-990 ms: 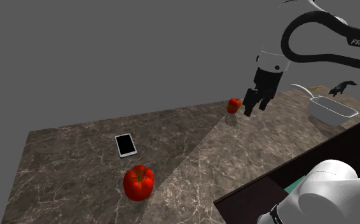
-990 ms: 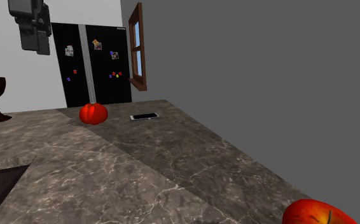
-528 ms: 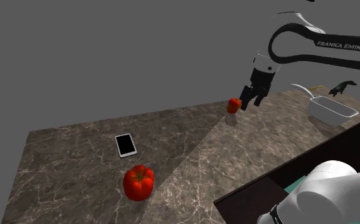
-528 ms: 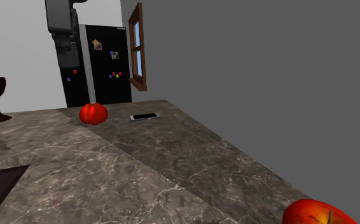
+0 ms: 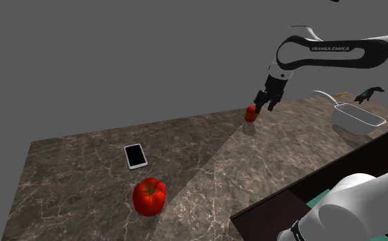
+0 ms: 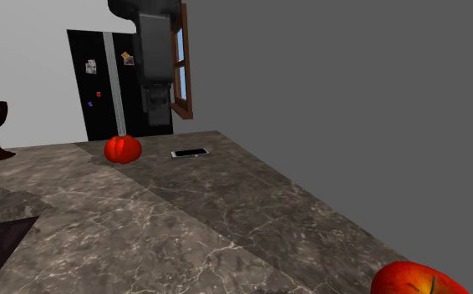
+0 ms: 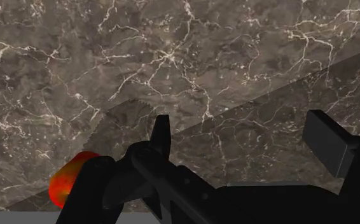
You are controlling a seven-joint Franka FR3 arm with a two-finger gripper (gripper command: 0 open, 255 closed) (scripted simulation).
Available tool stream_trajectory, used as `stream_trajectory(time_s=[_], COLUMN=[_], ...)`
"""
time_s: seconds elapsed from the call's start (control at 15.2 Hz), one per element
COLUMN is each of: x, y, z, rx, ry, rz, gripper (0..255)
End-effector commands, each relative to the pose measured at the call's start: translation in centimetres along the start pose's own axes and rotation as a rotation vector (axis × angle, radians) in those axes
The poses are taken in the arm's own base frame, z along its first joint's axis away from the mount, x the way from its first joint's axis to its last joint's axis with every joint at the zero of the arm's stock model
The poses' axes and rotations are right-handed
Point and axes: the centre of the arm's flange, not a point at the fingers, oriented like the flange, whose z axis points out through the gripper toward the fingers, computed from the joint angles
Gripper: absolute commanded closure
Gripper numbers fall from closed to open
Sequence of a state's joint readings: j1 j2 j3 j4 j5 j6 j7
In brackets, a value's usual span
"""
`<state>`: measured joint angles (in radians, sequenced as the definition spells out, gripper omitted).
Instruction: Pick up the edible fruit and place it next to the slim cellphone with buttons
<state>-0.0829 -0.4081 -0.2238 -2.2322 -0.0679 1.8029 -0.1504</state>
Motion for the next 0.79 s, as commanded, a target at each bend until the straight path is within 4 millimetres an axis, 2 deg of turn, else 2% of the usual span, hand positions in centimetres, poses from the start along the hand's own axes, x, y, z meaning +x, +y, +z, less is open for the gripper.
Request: stream_trajectory(time_s=[0.0, 0.73], x=[1.9, 10.7], y=[2.3, 13.3], z=[0.7, 4.9], rx=[0.009, 0.065], ry=[0.009, 0.054], rz=[0.005, 0.034], gripper=[0, 0])
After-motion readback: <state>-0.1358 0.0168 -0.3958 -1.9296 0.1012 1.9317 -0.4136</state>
